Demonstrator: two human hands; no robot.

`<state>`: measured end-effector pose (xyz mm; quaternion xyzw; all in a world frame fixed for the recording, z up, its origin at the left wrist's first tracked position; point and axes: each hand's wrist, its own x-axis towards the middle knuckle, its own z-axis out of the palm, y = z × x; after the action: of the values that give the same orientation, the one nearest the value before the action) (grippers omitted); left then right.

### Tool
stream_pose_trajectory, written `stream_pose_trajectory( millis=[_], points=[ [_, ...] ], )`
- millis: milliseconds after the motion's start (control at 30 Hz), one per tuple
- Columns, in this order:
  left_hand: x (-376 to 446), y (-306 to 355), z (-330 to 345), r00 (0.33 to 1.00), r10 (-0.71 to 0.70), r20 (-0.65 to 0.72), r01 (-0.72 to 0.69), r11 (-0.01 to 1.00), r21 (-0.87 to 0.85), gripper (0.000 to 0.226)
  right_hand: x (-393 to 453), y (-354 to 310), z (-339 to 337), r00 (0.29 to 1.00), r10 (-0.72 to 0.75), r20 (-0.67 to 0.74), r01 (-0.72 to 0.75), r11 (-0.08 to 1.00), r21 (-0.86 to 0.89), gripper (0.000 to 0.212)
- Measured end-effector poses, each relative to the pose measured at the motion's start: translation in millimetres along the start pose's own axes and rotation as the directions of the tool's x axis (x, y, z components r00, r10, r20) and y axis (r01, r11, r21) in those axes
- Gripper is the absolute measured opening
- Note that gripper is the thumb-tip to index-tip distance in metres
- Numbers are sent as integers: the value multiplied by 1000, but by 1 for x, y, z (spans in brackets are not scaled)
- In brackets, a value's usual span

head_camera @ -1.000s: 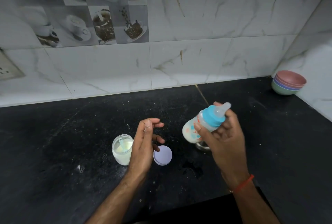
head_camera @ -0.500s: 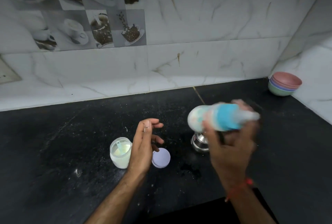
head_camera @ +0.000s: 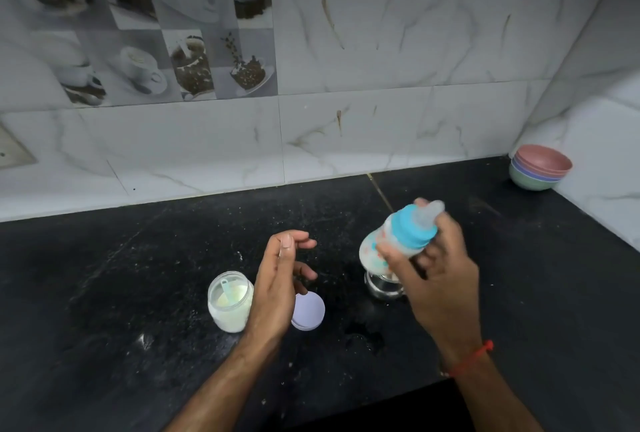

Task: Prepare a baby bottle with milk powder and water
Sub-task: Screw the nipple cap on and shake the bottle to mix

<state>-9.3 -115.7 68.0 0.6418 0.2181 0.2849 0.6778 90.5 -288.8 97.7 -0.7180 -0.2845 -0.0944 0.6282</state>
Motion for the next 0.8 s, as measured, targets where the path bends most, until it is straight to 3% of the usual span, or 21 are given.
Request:
stream_pose_trajectory(
  millis=[100, 200, 300, 367, 467, 500, 600, 667, 733, 800],
  points=[
    [0, -1, 1, 1000, -17, 0, 17, 1000, -8, 33, -1, 1, 6, 994, -6, -105, 10, 999, 39, 68],
    [-2, -3, 2, 1000, -13, 13, 13, 1000, 3, 33, -7, 20, 13, 980, 138, 140, -130, 989, -66, 66],
    [-2, -3, 0, 1000, -7, 0, 7, 1000, -9, 34, -10, 14, 15, 995, 94, 12, -95, 995, 42, 69],
    [-2, -4, -2, 1000, -22, -17, 22, 1000, -15, 35, -10, 14, 15, 997, 38, -62, -39, 999, -7, 64],
    [-4, -6, -3, 1000, -15, -14, 15, 1000, -10, 36, -14, 27, 18, 984, 142, 111, -134, 988, -76, 66],
    [-5, -6, -4, 1000, -8, -10, 8, 1000, -7, 36, -16, 26, 18, 985, 150, 89, -143, 987, -78, 67],
    [-5, -7, -6, 1000, -12, -25, 12, 1000, -3, 37, -18, 14, 15, 998, 31, -57, -29, 999, 37, 82],
    [-5, -9, -7, 999, -28, -37, 28, 1000, -3, 37, -16, 13, 14, 1000, -7, -29, 9, 995, 102, 94],
    [-6, -11, -7, 999, -26, -33, 26, 1000, 1, 37, -17, 17, 14, 998, -34, 51, 37, 998, -42, 93],
    [-7, -11, -7, 999, -13, -31, 14, 1000, 12, 37, -18, 9, 12, 995, -89, 42, 93, 990, -108, 84]
  ],
)
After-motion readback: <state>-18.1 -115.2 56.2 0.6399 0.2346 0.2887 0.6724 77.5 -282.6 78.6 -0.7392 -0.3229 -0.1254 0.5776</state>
